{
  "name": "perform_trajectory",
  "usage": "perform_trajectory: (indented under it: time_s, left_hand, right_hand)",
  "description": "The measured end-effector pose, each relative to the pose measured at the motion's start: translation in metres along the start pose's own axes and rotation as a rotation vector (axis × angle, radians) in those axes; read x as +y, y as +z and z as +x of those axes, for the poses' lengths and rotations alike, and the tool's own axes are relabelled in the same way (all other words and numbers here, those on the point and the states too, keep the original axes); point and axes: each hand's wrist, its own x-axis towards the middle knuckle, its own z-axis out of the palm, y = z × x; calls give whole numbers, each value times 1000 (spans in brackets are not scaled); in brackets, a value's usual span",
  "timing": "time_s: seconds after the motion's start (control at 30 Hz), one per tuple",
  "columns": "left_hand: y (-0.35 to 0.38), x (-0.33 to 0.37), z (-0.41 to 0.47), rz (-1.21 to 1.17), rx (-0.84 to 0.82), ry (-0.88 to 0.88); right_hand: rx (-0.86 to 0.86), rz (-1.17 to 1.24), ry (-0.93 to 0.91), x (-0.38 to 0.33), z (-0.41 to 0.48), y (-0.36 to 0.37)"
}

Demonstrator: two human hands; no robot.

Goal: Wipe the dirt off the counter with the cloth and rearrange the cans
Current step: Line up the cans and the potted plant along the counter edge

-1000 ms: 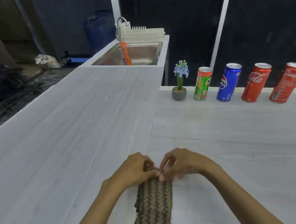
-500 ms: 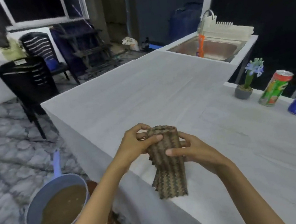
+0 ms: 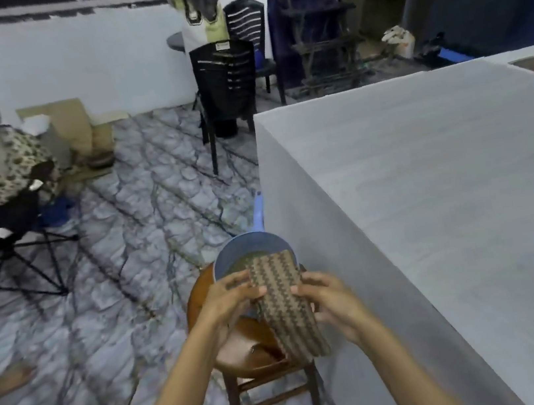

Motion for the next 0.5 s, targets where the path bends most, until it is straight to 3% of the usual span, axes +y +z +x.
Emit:
perform_trajectory:
  time_s: [0.23, 0.5]
  left_hand:
    - [-14, -25, 32, 147, 209, 33]
    - [-5, -40, 46, 569, 356, 250]
  right_hand:
    - [425, -326, -77, 38, 42, 28]
    - [499, -398, -163, 54, 58, 23]
